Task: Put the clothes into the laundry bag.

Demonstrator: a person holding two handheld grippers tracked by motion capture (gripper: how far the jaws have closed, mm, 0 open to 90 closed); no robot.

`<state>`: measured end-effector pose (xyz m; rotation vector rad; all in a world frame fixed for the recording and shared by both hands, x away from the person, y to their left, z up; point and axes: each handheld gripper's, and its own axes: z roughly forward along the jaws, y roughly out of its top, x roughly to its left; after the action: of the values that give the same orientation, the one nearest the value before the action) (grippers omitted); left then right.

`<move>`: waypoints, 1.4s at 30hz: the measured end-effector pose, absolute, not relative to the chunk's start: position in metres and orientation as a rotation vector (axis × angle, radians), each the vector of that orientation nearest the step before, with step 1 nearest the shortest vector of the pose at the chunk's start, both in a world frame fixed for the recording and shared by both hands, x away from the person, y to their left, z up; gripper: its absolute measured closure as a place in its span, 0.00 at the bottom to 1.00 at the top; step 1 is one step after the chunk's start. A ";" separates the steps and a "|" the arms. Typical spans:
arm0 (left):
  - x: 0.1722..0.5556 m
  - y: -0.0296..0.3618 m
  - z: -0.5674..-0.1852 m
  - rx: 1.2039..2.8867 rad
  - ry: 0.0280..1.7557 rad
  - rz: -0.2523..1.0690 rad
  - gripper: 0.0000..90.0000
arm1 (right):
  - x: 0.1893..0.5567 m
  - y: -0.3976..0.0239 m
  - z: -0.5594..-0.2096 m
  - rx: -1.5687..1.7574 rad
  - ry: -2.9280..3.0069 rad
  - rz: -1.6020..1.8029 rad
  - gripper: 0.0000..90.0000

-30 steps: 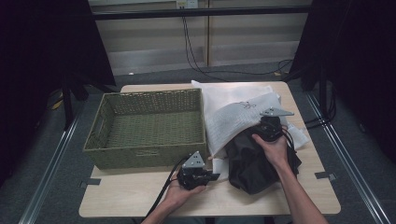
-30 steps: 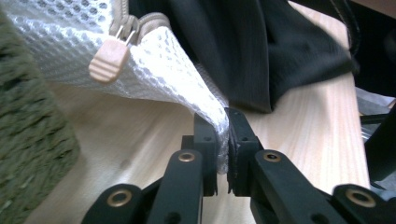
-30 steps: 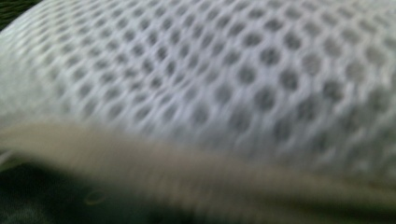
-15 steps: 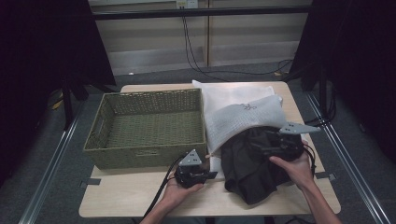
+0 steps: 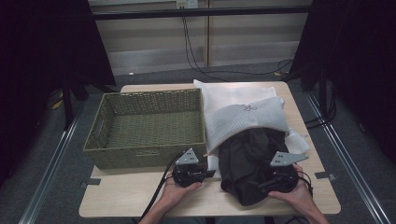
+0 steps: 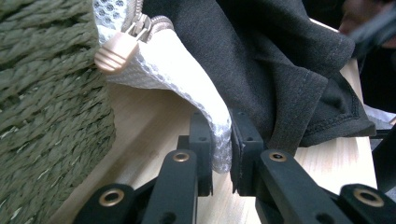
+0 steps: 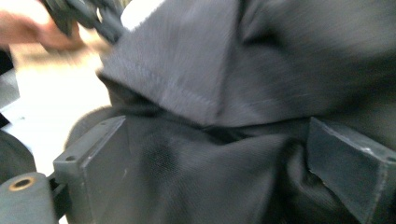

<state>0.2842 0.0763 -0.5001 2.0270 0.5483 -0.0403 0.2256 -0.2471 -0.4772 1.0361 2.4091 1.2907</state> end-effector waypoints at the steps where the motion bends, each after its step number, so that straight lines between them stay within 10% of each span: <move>1: 0.284 0.076 -0.500 2.022 0.551 -0.044 0.90 | 0.227 -0.243 -0.481 1.033 2.428 1.286 0.05; 13: 0.285 0.076 -0.498 2.015 0.557 -0.043 0.90 | 0.230 -0.215 -0.508 0.900 2.567 1.077 0.08; 21: 0.287 0.079 -0.498 2.026 0.552 -0.027 0.92 | 0.243 -0.226 -0.500 1.003 2.468 1.061 0.91; 42: 0.286 0.085 -0.500 2.068 0.535 -0.006 0.95 | 0.331 -0.230 -0.459 1.165 2.195 1.296 0.96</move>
<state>0.2860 0.0854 -0.5001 2.0680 0.5351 -0.0058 0.3308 -0.2298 -0.4586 1.1647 2.1951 1.2962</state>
